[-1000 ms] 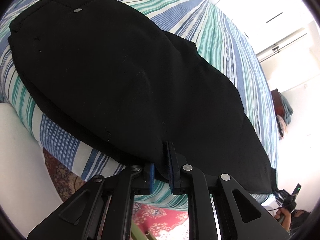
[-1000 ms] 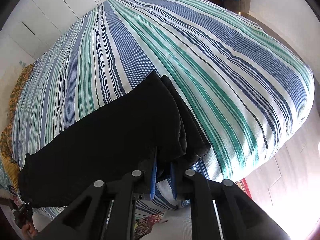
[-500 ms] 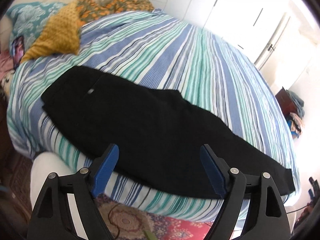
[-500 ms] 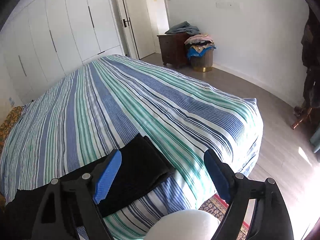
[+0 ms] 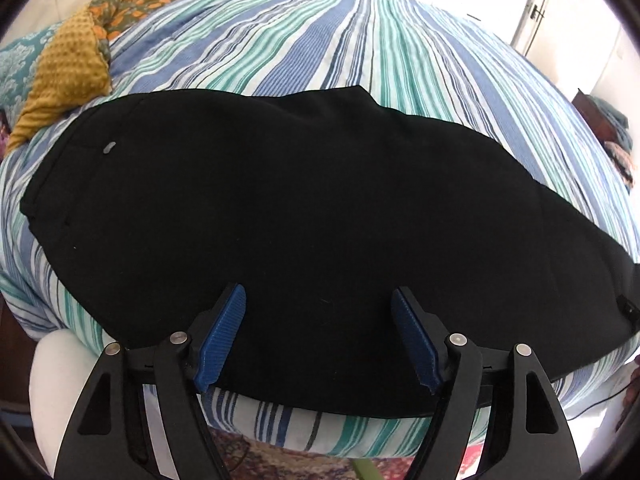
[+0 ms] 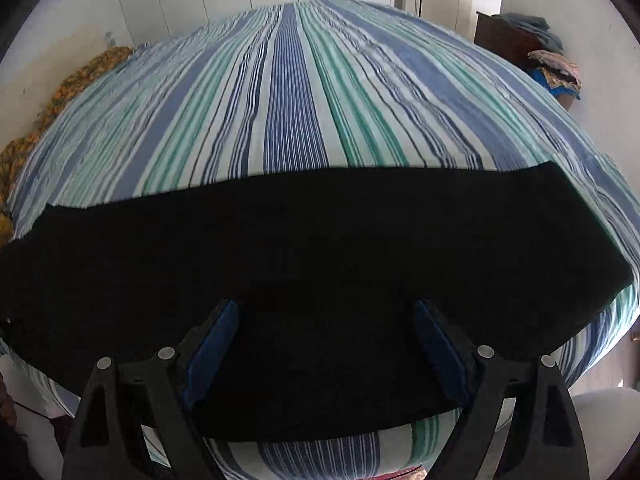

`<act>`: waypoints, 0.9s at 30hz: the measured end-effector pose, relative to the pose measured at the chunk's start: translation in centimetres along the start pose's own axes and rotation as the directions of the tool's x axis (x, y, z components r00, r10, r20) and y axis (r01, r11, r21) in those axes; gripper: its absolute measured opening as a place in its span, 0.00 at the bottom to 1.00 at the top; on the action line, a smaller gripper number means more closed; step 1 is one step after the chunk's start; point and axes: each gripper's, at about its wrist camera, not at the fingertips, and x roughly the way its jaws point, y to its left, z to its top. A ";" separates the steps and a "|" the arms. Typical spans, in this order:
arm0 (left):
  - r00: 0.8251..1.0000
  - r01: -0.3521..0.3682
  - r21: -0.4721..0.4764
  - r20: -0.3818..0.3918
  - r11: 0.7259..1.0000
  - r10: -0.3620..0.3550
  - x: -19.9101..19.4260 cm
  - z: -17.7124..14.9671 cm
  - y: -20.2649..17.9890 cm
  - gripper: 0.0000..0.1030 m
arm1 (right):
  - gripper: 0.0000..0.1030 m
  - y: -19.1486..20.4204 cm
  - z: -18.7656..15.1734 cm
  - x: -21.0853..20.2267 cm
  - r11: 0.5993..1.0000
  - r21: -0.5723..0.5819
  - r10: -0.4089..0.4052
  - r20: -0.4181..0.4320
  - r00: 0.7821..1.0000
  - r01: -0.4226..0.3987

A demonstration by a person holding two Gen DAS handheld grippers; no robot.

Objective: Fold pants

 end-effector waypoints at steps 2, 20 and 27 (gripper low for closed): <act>1.000 0.000 -0.015 -0.003 1.000 0.000 0.1 0.1 0.1 0.76 | 0.90 -0.5 0.0 -0.2 1.000 0.023 0.021 0.025 0.999 -0.022; 0.986 0.020 -0.045 0.165 0.999 -0.012 -3.5 0.5 0.3 0.82 | 0.98 -0.3 -0.2 -0.6 1.000 0.008 0.025 0.057 0.998 -0.025; 0.997 0.037 -0.005 0.073 0.999 -0.036 0.0 1.3 -0.5 0.85 | 0.98 -3.3 3.4 -1.4 0.989 0.044 0.144 0.007 0.990 -0.144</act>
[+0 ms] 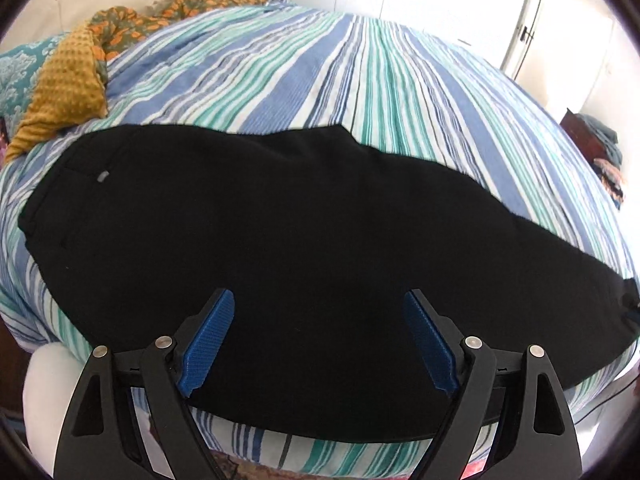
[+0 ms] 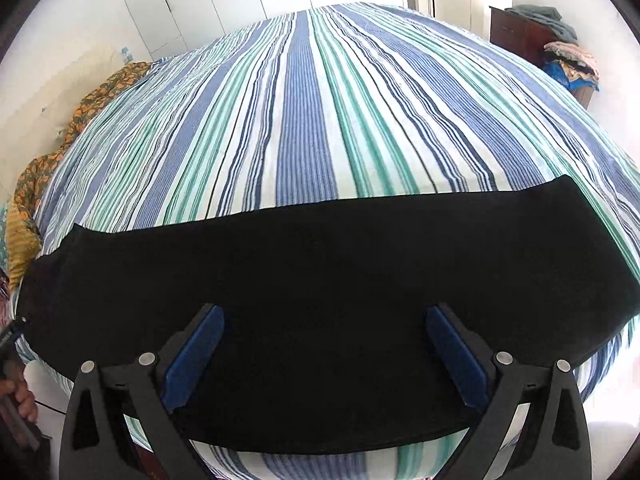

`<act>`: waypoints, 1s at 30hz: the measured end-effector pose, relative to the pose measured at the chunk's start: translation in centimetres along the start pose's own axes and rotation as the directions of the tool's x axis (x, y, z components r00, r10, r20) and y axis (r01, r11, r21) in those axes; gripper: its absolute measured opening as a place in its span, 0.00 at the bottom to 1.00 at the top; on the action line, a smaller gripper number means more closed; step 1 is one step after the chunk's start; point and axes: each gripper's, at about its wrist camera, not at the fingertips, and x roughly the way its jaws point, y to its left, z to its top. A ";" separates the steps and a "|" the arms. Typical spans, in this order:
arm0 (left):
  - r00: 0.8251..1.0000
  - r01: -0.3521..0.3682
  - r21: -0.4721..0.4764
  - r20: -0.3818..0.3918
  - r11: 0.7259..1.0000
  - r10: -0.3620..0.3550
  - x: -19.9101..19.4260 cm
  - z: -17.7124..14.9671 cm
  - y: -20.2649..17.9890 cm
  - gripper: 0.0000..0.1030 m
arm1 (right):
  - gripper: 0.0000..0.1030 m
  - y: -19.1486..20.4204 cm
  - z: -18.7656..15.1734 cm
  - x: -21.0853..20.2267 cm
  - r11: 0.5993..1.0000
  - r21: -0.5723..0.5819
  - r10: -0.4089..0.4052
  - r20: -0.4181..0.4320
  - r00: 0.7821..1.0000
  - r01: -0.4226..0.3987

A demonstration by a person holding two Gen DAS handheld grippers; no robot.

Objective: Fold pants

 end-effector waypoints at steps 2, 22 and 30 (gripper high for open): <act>1.000 -0.027 0.030 -0.015 0.999 0.027 0.5 -0.5 -0.5 0.85 | 0.97 -3.1 1.6 0.9 0.999 0.047 0.031 -0.106 0.994 -0.026; 0.999 -0.050 0.064 -0.007 0.997 0.050 0.7 -0.8 -1.0 0.87 | 0.91 -22.6 -0.3 -7.9 0.685 0.691 0.230 0.096 0.968 -0.231; 0.999 -0.037 0.052 -0.007 0.998 0.037 0.6 -0.8 -0.8 0.88 | 0.91 -22.0 -1.6 -4.6 0.638 0.746 0.228 0.055 0.972 -0.192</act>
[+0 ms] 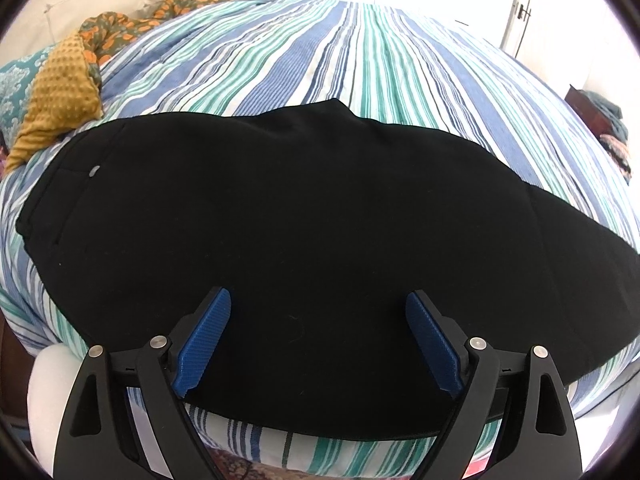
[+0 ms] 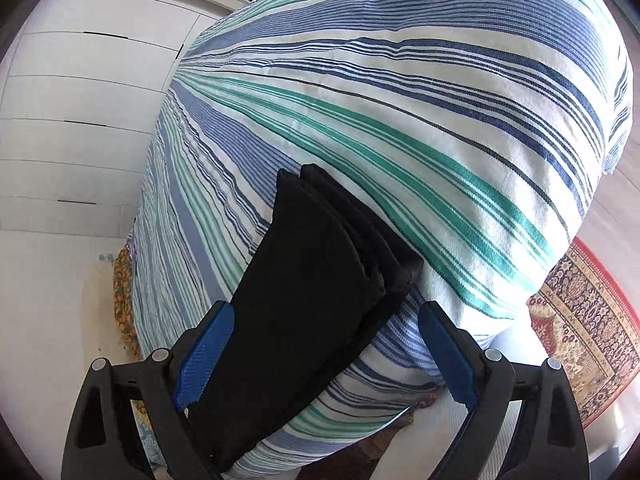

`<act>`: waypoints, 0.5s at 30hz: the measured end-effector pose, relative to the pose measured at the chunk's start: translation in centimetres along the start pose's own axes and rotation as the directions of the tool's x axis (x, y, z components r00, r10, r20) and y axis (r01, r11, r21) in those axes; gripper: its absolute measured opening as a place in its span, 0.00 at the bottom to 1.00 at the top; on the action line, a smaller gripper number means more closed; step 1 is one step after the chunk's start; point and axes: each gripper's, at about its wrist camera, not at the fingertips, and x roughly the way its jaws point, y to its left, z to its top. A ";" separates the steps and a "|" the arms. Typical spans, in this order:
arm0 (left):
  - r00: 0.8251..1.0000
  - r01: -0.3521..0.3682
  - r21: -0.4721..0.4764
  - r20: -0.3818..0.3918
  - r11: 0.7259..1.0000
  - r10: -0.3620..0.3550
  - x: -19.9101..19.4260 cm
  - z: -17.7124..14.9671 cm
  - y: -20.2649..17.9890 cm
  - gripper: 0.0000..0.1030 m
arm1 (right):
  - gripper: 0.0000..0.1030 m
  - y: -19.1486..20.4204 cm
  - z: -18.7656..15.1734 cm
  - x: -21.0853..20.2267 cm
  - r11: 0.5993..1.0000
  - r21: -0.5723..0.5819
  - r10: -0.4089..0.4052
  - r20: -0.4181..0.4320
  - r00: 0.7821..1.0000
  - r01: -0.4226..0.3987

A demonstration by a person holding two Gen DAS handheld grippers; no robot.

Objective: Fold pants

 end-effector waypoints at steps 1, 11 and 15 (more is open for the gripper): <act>1.000 0.004 -0.005 0.000 1.000 -0.004 -0.1 0.0 0.1 0.88 | 0.91 0.1 0.4 0.3 1.000 -0.010 -0.013 0.011 1.000 0.013; 1.000 -0.007 -0.003 -0.001 1.000 0.007 0.2 -0.1 0.1 0.88 | 0.82 -0.4 3.0 1.6 0.988 -0.057 0.137 -0.084 0.987 -0.142; 1.000 -0.012 0.000 -0.001 1.000 0.012 0.3 -0.1 0.0 0.89 | 0.78 -0.2 3.2 2.1 0.988 -0.100 0.107 -0.136 0.985 -0.122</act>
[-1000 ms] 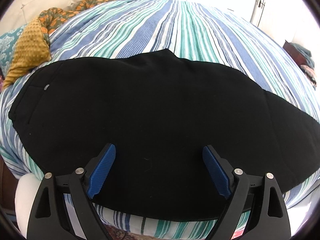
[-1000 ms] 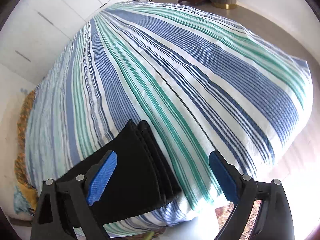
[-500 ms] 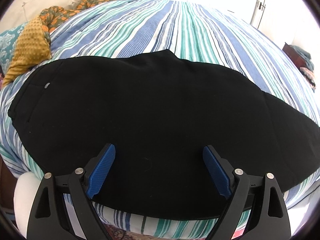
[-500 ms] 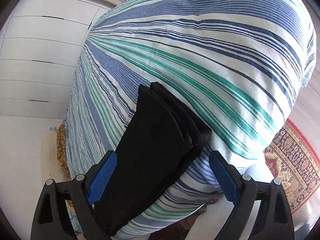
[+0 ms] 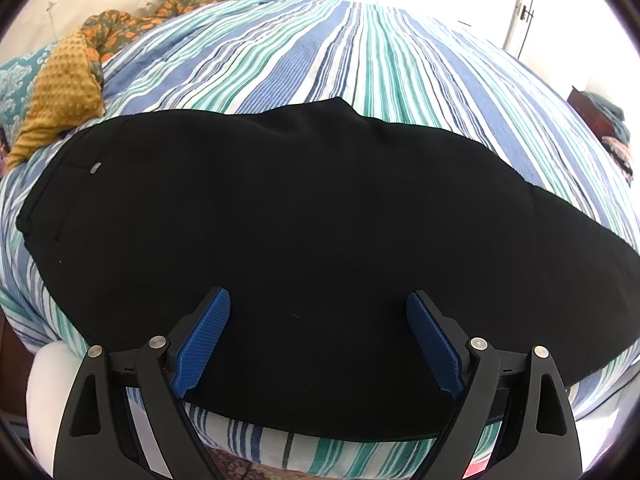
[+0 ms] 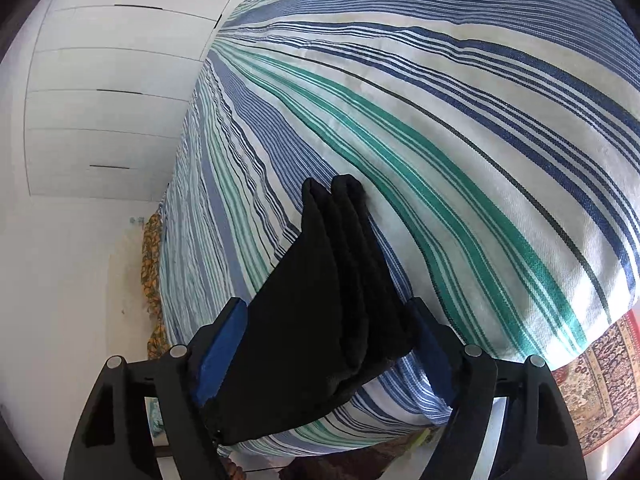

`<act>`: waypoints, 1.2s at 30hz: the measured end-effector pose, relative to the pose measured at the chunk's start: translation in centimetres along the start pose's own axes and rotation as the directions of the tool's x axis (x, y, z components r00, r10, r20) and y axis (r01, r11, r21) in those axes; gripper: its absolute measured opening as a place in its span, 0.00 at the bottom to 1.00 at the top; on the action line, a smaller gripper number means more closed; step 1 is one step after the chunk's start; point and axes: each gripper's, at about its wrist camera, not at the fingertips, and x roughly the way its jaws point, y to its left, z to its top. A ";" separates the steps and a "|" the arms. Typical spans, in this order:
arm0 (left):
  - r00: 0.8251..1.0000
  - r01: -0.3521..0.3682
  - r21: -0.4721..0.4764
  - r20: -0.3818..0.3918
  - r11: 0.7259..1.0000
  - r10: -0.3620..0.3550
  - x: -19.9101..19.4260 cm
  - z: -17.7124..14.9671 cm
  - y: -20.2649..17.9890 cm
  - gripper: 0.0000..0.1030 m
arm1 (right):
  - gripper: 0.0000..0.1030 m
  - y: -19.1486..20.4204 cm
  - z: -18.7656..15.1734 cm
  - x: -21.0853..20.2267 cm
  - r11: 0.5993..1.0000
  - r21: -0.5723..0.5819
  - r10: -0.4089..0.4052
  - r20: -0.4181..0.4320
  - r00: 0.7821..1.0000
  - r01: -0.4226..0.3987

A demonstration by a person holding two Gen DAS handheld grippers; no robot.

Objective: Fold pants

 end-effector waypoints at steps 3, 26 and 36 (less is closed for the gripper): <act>1.000 -0.005 0.006 0.001 1.000 0.005 0.0 -0.1 -0.1 0.89 | 0.77 -0.3 0.5 1.1 0.998 -0.002 -0.069 -0.030 0.997 0.069; 0.999 0.035 -0.029 0.004 0.999 -0.035 -0.1 0.1 0.5 0.90 | 0.15 15.0 -6.7 0.7 0.915 -0.160 0.357 -0.099 0.929 -0.369; 0.988 0.157 -0.134 0.007 0.978 -0.157 -1.6 0.3 2.8 0.89 | 0.15 27.8 -19.4 17.2 0.815 -0.158 0.471 -0.379 0.797 -0.557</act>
